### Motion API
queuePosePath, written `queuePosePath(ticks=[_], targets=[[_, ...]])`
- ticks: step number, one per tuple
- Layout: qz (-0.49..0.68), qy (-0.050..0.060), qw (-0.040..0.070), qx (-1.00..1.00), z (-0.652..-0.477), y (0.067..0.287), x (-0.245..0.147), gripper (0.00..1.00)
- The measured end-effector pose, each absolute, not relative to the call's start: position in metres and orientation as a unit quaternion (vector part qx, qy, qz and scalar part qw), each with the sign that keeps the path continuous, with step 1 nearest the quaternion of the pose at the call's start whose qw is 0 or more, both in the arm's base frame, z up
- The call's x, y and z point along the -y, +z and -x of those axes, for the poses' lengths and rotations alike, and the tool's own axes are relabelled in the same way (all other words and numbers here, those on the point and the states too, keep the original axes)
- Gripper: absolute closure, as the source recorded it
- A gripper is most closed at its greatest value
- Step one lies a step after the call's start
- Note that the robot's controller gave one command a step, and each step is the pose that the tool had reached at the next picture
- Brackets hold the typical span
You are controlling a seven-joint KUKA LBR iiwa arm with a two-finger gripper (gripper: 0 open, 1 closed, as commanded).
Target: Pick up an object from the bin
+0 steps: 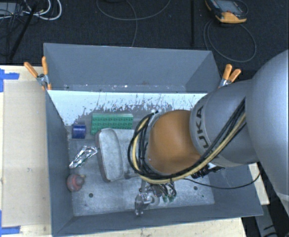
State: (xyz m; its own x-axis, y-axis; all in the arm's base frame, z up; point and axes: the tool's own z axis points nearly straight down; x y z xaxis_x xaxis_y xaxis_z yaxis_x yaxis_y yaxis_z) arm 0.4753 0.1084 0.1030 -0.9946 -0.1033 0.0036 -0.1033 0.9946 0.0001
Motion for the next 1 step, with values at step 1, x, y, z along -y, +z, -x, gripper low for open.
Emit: queuePosePath(ticks=[1], targets=[[-0.083, 0.002, 0.0, 0.997, -0.501, 0.1161, -0.0278, 0.0]])
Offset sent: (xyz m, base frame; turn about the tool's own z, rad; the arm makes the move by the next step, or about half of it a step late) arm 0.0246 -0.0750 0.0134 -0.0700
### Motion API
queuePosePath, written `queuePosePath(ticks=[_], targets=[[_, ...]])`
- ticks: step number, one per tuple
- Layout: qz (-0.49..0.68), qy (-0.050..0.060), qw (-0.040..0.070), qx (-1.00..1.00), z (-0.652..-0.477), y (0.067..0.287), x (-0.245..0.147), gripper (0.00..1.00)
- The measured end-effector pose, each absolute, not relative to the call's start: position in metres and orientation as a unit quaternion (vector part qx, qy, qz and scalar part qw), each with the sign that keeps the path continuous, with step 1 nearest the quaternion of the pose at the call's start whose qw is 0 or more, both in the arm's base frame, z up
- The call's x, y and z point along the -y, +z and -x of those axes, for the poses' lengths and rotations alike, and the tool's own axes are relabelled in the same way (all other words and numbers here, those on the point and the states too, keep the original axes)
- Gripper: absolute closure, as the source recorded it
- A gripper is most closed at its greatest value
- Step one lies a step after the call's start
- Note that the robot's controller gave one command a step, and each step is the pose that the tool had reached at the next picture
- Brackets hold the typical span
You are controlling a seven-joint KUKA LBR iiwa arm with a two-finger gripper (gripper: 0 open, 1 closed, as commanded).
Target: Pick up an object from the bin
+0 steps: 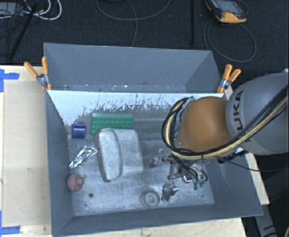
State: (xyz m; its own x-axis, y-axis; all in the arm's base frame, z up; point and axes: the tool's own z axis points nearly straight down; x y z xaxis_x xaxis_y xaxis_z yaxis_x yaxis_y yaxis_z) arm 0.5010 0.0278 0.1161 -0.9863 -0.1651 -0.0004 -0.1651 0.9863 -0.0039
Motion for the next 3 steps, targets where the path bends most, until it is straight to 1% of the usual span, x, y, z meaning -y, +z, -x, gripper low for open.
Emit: queuePosePath(ticks=[1, 2, 3], targets=[[0.178, -0.003, 0.003, -0.984, -0.49, 0.076, -0.055, 0.0], [0.176, -0.003, -0.009, -0.984, -0.485, 0.076, -0.053, 1.0], [0.422, 0.0, 0.002, -0.907, -0.543, 0.236, -0.034, 1.0]])
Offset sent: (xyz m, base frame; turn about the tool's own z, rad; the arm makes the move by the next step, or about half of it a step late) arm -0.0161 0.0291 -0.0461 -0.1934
